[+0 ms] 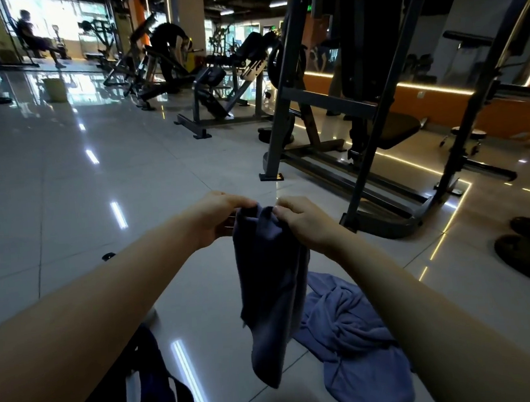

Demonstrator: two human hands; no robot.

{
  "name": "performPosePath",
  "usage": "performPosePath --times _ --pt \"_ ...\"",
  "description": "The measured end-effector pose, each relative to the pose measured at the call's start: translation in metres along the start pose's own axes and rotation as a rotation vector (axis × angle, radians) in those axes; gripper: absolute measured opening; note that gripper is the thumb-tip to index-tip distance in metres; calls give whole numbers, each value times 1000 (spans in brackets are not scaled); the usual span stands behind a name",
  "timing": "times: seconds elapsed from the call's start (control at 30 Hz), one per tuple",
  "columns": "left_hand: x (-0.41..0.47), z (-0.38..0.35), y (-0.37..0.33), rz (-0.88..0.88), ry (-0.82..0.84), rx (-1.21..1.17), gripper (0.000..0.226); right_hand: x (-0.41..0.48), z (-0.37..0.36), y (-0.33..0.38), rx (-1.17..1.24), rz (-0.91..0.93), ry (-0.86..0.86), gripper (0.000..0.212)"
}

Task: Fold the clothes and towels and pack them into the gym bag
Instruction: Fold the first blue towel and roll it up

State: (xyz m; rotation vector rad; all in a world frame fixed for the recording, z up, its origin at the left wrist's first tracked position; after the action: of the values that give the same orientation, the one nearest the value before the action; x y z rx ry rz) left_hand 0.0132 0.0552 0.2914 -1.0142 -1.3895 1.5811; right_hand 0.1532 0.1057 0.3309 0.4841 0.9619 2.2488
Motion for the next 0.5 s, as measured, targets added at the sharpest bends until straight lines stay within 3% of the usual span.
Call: performPosePath --times 0.17,0.3,0.43,0.5 --pt "-1 -4 -4 -10 34 19 17 -6 3 7 -13 54 78 29" --pt "-7 -22 -13 -48 170 113 20 -4 15 17 -182 152 -63 11" --pt "-16 -31 -23 -69 264 151 16 -1 12 12 -111 85 -17 40" --pt "-18 -33 -25 -66 248 150 19 0 10 12 -173 112 -14 22"
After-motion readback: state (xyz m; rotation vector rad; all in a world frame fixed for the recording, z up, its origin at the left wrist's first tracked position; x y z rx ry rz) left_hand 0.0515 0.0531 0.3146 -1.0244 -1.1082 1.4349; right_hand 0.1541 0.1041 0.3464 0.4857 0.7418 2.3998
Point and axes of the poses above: each hand's wrist, its own x-axis towards the middle knuckle, its own z-axis out of the back of the hand, y = z × x, the point moved 10 cm from there along x, towards the middle knuckle, and after that the axes turned 7 degrees about -z, right-handed, at the moved point
